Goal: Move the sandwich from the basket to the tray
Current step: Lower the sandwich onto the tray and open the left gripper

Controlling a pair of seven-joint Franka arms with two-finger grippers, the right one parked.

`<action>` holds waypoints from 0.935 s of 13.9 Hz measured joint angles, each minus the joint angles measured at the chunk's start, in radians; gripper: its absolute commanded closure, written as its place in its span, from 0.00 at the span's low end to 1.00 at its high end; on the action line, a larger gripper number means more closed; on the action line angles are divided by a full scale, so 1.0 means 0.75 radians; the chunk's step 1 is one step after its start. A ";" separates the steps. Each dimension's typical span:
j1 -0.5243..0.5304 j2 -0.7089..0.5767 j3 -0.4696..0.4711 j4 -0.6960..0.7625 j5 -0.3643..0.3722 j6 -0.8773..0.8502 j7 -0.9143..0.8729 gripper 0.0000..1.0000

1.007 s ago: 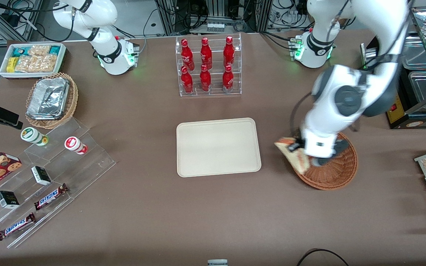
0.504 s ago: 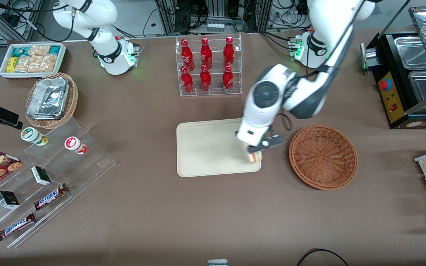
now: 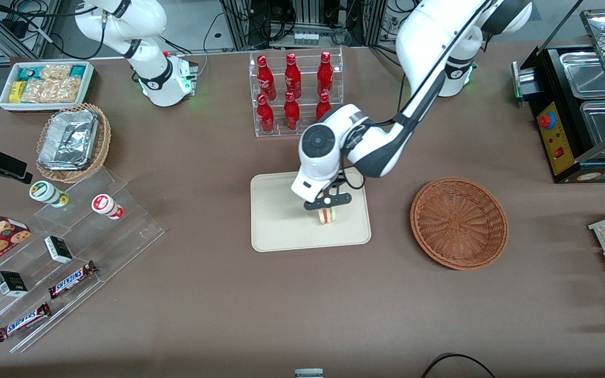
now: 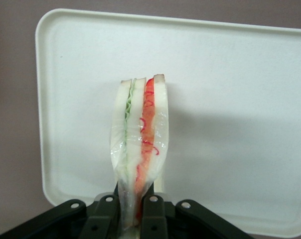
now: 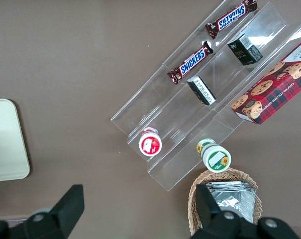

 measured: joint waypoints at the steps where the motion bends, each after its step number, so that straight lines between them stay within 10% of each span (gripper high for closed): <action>1: -0.014 0.023 0.000 0.017 0.022 0.012 -0.011 1.00; 9: -0.097 0.092 0.000 0.030 0.081 0.129 -0.022 0.99; 11: -0.102 0.094 0.001 0.030 0.082 0.129 -0.022 0.28; 13: -0.101 0.095 0.009 0.030 0.082 0.129 -0.022 0.00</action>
